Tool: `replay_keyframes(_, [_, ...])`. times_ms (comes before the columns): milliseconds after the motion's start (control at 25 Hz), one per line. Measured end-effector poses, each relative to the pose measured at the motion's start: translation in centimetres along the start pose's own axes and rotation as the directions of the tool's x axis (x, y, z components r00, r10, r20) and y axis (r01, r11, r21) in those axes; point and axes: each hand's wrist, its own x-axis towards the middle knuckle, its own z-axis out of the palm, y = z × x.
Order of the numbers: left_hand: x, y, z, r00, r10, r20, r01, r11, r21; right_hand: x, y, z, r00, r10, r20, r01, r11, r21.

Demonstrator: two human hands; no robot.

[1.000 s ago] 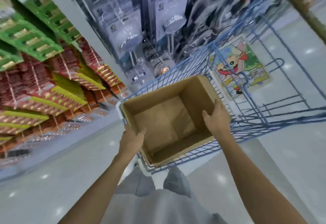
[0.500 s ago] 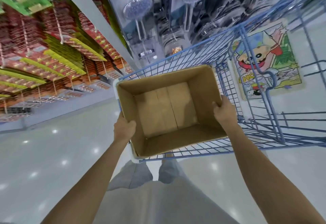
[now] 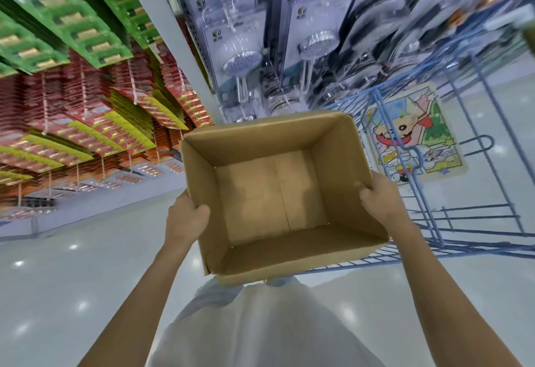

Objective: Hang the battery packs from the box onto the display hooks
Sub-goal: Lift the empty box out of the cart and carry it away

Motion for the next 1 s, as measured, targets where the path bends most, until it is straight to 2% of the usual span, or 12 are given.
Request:
replay_keyframes(240, [-4.1,1.3,-5.8,0.999,0.046,0.027,-0.046,0.998,-0.033,-5.9,-4.1,-4.7,0.990,-0.111,-0.091,0.107,0.993,-0.050])
replay_keyframes(360, [-6.4,2.3,-8.5,0.997,0.067,0.029,-0.066,0.996,-0.052,-8.4,-5.1,-6.9,0.985,-0.120,-0.127,0.109,0.990,-0.083])
replay_keyframes(480, [-8.7,3.2,-10.9,0.990,0.141,0.001,-0.140,0.987,-0.076,-10.8,-6.0,-8.2,0.980,-0.108,-0.165,0.103,0.994,-0.040])
replay_keyframes(680, [-10.9,5.1,-13.9,0.958,0.286,-0.032,-0.287,0.957,-0.041,-15.7,-6.7,-8.3,0.963,-0.044,-0.266,0.071,0.993,0.092])
replay_keyframes(920, [-10.6,3.9,-15.3,0.916,0.398,0.053,-0.397,0.917,-0.031,-22.6,-6.2,-6.1,0.936,0.109,-0.334,-0.058,0.986,0.158])
replay_keyframes(1000, [-10.9,3.7,-15.6,0.881,0.461,0.110,-0.466,0.885,0.019,-25.9,-5.8,-4.7,0.908,0.203,-0.366,-0.131,0.969,0.212])
